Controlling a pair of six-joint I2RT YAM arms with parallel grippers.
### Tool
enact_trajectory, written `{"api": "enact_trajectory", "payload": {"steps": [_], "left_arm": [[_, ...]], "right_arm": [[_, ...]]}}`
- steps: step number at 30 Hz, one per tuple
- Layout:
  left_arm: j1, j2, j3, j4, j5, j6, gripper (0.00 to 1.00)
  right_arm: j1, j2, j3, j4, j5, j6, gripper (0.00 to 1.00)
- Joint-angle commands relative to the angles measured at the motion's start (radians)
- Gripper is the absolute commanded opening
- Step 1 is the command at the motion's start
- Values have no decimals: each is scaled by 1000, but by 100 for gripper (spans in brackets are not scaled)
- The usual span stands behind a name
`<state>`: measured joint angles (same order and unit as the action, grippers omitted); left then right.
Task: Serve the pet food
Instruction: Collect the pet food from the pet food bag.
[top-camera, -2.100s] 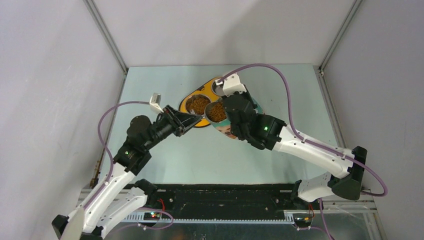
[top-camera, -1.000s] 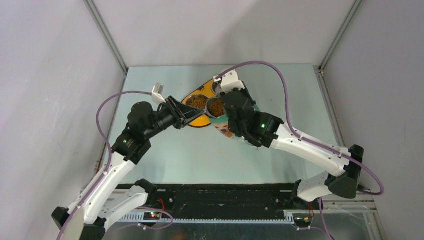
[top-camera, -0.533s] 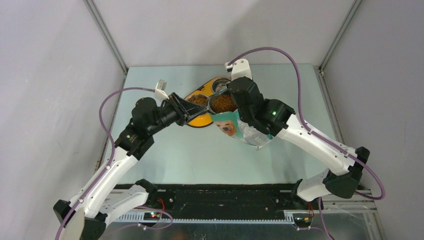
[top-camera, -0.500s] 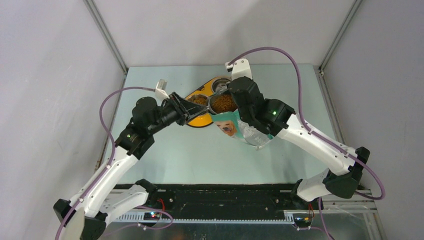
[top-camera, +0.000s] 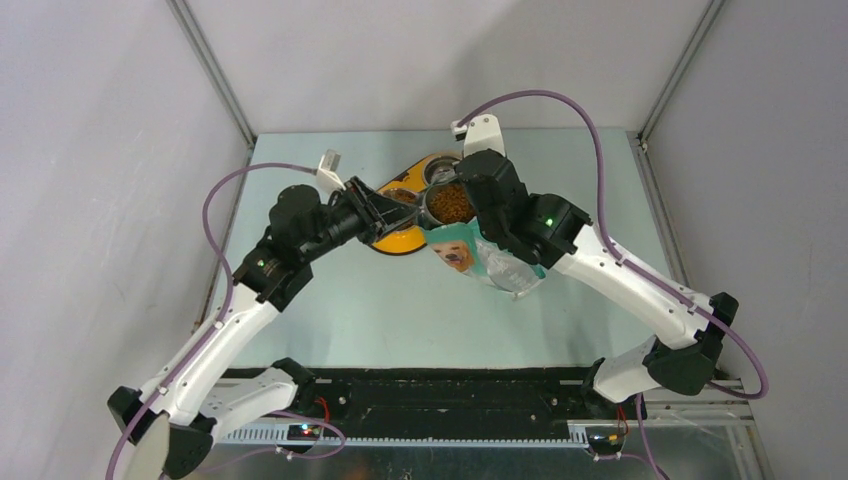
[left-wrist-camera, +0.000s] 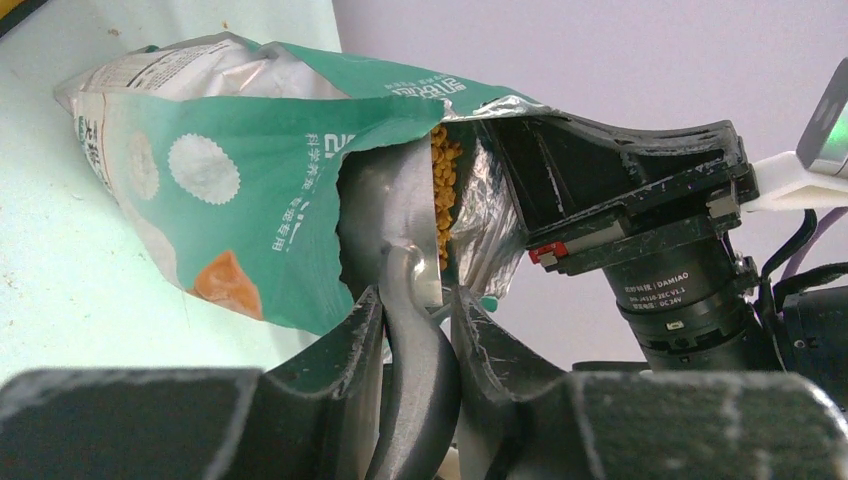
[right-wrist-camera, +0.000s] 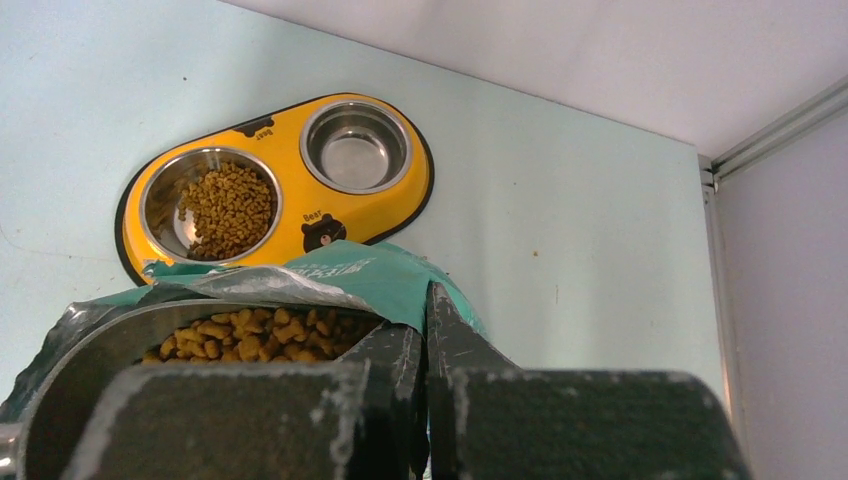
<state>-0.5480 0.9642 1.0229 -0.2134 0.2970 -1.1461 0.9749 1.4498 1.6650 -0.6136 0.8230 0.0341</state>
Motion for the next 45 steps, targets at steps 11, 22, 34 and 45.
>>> {"api": "enact_trajectory", "payload": {"steps": [11,22,34,45], "left_arm": [[-5,-158,-5,-20,-102,15,0],[22,-227,-97,17,-98,-33,0],[108,-317,-179,47,-10,-86,0],[144,-390,-287,146,29,-166,0]], "right_arm": [[-12,-39,86,115,53,9,0],[-4,-54,80,121,78,2,0],[-7,-54,99,120,81,-7,0],[-6,-58,111,102,93,1,0]]}}
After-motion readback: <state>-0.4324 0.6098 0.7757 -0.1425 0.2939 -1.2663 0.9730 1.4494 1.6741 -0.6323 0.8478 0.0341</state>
